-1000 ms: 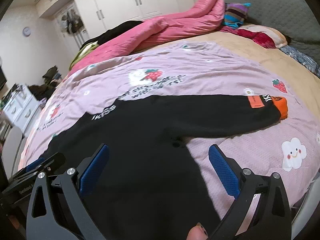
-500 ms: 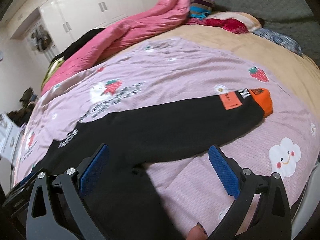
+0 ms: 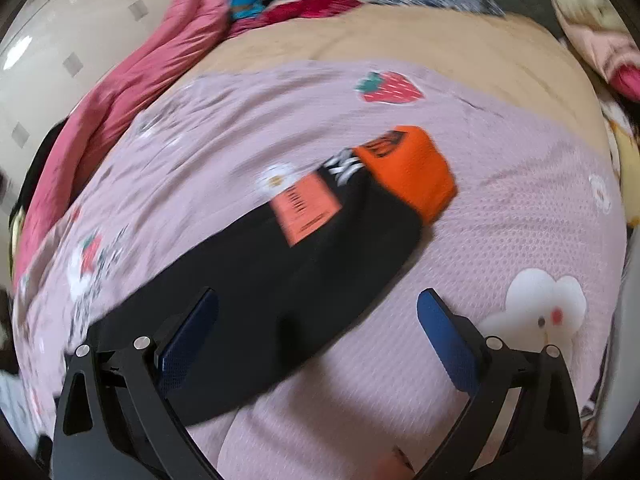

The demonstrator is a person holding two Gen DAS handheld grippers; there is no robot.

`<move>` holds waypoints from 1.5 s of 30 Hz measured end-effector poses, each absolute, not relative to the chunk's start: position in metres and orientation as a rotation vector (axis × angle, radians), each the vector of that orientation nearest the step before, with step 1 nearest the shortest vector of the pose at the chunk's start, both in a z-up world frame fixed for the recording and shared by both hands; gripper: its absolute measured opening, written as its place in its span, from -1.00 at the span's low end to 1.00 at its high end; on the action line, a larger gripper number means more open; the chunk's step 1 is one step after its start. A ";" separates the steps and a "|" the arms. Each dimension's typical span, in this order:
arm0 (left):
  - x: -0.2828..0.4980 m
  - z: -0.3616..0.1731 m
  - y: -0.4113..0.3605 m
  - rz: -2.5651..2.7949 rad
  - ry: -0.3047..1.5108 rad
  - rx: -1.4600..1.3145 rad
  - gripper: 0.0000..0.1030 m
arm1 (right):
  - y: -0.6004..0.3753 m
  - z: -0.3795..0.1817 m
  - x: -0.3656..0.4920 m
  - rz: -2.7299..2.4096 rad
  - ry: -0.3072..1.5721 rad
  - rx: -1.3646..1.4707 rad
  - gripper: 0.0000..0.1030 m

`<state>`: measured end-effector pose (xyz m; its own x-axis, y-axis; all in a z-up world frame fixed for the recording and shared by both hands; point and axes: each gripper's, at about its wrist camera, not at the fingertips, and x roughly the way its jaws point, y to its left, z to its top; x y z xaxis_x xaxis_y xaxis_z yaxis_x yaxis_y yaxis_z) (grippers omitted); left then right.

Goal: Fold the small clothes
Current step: 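Move the right gripper to the orange sleeve cuff and close on it, then lift the cuff with the right gripper and carry it across the shirt body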

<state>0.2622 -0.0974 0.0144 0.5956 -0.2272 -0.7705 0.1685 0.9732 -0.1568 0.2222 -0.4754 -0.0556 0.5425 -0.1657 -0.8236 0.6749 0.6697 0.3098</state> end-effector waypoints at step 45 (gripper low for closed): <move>0.243 0.023 0.001 -0.055 0.891 -0.292 0.84 | -0.385 0.032 0.238 0.181 0.530 0.687 -0.73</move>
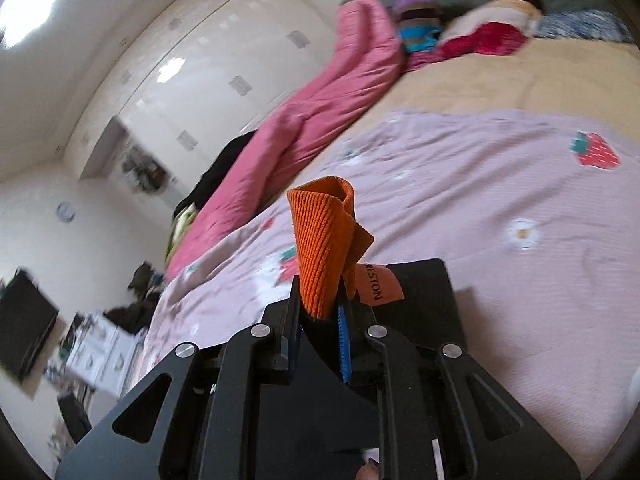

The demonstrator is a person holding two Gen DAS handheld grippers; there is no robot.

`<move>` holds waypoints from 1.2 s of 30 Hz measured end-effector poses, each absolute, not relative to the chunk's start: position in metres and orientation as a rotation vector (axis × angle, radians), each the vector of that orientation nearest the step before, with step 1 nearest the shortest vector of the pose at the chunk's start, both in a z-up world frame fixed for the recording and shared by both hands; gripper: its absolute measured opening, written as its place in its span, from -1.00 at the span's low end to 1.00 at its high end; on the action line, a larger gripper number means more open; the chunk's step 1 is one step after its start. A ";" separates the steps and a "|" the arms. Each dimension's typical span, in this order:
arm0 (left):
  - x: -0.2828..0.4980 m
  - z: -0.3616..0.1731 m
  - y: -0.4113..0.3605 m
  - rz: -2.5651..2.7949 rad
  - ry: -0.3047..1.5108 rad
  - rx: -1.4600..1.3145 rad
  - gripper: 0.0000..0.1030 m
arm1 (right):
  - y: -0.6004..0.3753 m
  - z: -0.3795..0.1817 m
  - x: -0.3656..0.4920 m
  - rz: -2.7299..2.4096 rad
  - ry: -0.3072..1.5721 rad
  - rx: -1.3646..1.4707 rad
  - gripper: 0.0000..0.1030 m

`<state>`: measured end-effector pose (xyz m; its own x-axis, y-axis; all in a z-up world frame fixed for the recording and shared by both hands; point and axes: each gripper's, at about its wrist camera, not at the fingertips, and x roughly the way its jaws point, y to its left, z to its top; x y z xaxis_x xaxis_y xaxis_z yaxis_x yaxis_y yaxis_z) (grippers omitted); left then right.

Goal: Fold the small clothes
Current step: 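Lift the cuff with the right gripper and carry it across the shirt body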

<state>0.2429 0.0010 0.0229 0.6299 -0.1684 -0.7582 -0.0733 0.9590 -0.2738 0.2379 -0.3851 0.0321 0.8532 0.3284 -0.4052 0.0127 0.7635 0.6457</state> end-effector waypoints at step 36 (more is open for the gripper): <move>0.208 -0.014 0.082 -0.169 0.908 -0.629 0.84 | -0.151 0.015 0.202 0.663 0.719 0.146 -0.47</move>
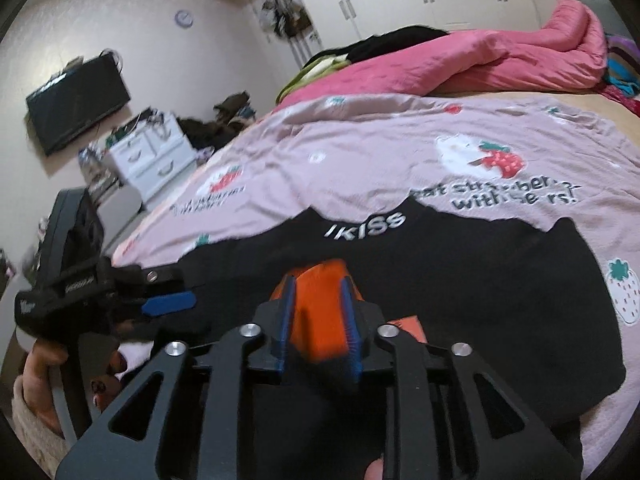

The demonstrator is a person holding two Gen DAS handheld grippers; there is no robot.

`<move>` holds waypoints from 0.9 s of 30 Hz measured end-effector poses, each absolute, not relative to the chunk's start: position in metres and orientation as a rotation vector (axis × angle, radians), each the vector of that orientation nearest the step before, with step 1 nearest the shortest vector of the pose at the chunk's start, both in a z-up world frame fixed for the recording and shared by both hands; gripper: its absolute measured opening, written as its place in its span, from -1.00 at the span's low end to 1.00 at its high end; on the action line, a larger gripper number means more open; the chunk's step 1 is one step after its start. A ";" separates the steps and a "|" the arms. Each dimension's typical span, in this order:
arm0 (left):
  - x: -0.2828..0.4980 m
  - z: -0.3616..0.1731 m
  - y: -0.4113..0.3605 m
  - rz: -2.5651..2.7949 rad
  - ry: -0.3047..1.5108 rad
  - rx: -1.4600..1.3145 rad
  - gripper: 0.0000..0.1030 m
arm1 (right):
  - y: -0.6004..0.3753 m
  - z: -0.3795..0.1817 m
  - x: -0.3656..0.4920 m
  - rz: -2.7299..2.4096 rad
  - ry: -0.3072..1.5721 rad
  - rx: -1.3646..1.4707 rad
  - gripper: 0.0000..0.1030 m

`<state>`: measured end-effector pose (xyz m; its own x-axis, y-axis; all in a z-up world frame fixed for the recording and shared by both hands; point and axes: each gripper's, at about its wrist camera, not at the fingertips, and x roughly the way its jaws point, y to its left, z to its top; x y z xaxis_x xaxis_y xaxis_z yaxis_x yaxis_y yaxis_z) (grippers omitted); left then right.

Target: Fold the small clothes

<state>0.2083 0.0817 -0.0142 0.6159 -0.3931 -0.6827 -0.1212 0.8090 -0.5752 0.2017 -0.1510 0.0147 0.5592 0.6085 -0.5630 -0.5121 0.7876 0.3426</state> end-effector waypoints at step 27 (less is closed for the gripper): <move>0.222 -0.032 -0.007 -0.348 0.946 -0.524 -0.99 | -0.275 0.030 0.219 0.422 0.691 0.365 -0.03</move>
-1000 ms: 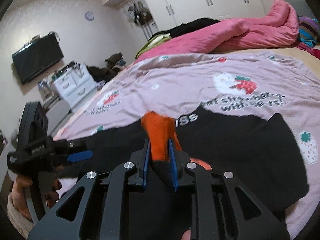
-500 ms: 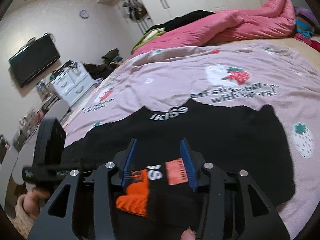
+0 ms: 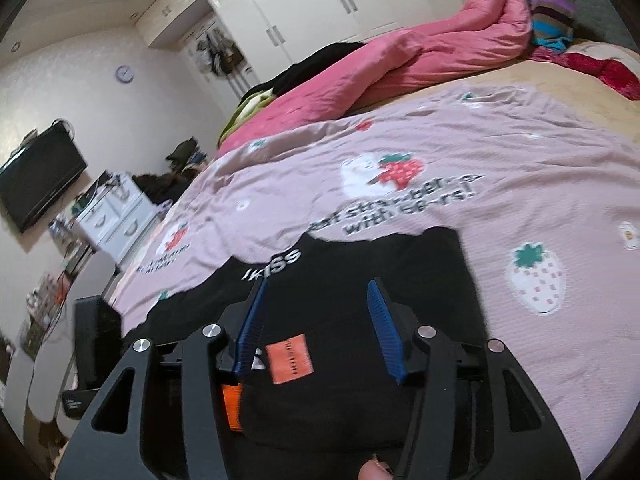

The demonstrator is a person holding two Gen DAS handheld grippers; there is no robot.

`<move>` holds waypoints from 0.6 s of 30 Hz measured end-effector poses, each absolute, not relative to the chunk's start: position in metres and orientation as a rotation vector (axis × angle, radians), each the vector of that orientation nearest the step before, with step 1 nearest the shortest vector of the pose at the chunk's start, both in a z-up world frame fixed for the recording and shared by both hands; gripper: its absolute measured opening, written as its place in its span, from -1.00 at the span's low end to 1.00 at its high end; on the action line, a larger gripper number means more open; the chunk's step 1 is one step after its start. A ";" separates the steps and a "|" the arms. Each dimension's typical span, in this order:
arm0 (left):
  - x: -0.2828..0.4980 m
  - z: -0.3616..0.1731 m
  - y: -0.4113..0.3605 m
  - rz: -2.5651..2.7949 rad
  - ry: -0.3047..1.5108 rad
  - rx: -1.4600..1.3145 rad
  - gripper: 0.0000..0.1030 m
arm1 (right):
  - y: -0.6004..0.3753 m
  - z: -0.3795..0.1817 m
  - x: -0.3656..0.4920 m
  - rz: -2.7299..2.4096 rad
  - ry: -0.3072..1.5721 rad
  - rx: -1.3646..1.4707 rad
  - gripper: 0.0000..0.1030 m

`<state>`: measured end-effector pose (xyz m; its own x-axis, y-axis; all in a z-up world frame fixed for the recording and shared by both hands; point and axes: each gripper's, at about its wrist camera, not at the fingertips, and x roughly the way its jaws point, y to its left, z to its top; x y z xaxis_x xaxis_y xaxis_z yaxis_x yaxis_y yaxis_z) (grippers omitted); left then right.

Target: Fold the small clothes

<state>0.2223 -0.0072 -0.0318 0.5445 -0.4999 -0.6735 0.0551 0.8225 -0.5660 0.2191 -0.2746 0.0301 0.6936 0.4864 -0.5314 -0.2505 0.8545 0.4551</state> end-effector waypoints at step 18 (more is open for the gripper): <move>0.195 0.066 0.040 -0.326 0.659 -0.528 -0.99 | -0.304 0.026 0.223 0.317 0.677 0.390 -0.03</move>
